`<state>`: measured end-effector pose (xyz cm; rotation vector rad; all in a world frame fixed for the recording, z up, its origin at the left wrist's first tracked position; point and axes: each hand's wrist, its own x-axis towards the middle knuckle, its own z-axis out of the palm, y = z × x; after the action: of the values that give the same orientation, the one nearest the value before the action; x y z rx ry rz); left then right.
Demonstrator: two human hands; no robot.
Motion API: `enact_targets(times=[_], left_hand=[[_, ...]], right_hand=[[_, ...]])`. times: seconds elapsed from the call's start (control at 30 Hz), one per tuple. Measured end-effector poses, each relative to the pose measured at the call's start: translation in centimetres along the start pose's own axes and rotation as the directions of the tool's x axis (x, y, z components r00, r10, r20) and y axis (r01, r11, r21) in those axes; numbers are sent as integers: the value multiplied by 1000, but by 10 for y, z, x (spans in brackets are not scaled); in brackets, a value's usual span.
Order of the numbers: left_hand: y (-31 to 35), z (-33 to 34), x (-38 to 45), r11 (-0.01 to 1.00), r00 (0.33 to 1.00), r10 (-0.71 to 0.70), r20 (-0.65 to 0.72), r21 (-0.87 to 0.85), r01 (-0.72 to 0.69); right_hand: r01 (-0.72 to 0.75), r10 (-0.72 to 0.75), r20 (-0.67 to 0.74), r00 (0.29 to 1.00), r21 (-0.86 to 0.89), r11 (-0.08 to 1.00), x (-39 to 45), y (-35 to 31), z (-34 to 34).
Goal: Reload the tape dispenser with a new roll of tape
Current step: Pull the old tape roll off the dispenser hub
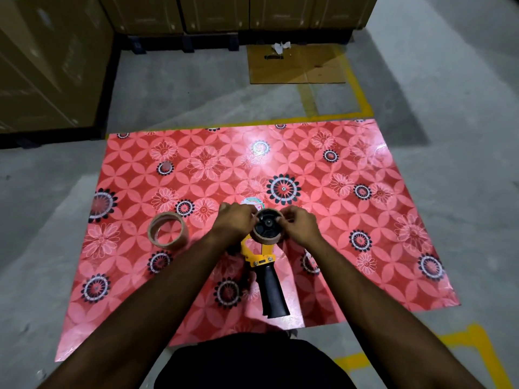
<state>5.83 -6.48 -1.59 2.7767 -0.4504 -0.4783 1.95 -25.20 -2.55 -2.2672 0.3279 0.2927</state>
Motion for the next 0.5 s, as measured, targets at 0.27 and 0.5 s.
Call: enact_targets(times=[0.27, 0.5], left_hand=[[6, 7, 8, 988, 989, -139, 46, 71, 136], [31, 3, 3, 964, 966, -251, -58, 80, 255]], right_hand=[[2, 11, 84, 996, -159, 987, 8, -11, -4], [-51, 50, -11, 999, -344, 938, 9, -35, 4]])
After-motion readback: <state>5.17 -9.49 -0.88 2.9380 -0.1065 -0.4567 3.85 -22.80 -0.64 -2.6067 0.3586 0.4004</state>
